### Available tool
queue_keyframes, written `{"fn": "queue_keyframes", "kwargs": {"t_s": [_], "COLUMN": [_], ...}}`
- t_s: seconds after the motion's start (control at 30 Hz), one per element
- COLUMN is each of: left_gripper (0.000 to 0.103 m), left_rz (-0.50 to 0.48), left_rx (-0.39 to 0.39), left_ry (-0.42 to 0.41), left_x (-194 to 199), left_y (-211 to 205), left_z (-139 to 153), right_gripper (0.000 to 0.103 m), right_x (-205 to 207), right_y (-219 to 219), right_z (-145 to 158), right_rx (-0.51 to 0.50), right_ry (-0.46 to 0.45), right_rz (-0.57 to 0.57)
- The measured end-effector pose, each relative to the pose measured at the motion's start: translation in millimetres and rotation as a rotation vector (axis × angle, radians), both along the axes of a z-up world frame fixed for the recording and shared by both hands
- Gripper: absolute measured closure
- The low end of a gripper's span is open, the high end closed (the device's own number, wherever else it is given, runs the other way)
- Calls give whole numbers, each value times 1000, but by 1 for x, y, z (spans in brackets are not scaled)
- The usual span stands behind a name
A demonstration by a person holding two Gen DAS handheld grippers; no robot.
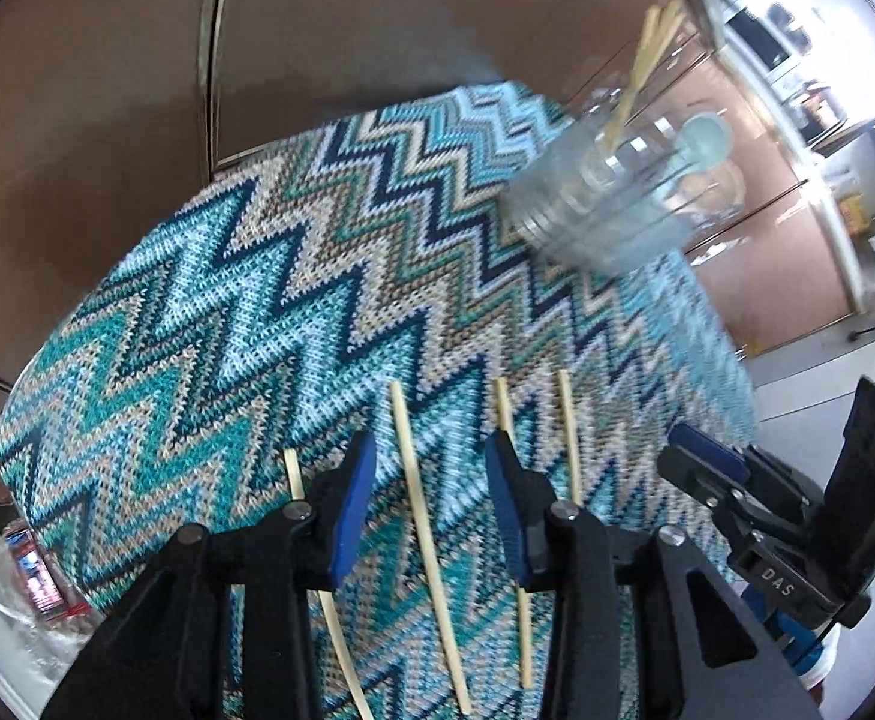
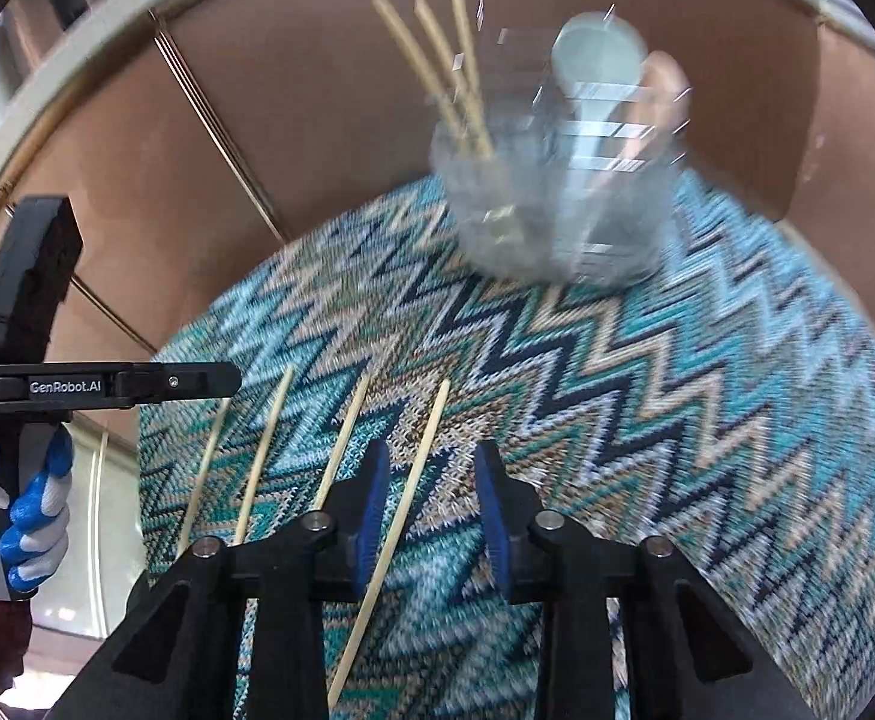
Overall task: Organize utensils
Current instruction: 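Grasp a wooden chopstick with each tool from the cloth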
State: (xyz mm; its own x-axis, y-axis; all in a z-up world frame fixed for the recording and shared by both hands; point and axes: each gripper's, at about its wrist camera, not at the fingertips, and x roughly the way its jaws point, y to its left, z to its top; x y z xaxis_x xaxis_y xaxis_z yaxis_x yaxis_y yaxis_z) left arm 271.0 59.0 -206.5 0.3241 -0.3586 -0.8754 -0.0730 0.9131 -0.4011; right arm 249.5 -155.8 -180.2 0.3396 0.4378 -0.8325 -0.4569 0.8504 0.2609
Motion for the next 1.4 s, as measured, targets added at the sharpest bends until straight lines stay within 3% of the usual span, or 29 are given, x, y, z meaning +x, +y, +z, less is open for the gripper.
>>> {"fn": "queue_keyframes", "kwargs": {"t_s": [0.37,0.67,0.83,1.1,1.4], "left_gripper": [82,94,97,98,98], "left_rz": [-17,-37,-9,10,1], "left_rx": [13,107,100,56,58], "left_ry": [147,179,173,75,-111], "left_x": [31,40,38,17,-25], "left_y": [-7,-26,-28,-16,-16], "left_z": [-31,-43,-44,-16,35], "right_gripper": [89,92,96,97,97], "right_x": [55,62,62,33,-16], "right_y": [40,53,52,37,23], "right_z": [-42,-53,-52,-20,32], "right_rx": [-118,-181,-141,-68,-48], "right_ry": [164,193,207,160,17], "right_rz": [78,85,59,62,72]}}
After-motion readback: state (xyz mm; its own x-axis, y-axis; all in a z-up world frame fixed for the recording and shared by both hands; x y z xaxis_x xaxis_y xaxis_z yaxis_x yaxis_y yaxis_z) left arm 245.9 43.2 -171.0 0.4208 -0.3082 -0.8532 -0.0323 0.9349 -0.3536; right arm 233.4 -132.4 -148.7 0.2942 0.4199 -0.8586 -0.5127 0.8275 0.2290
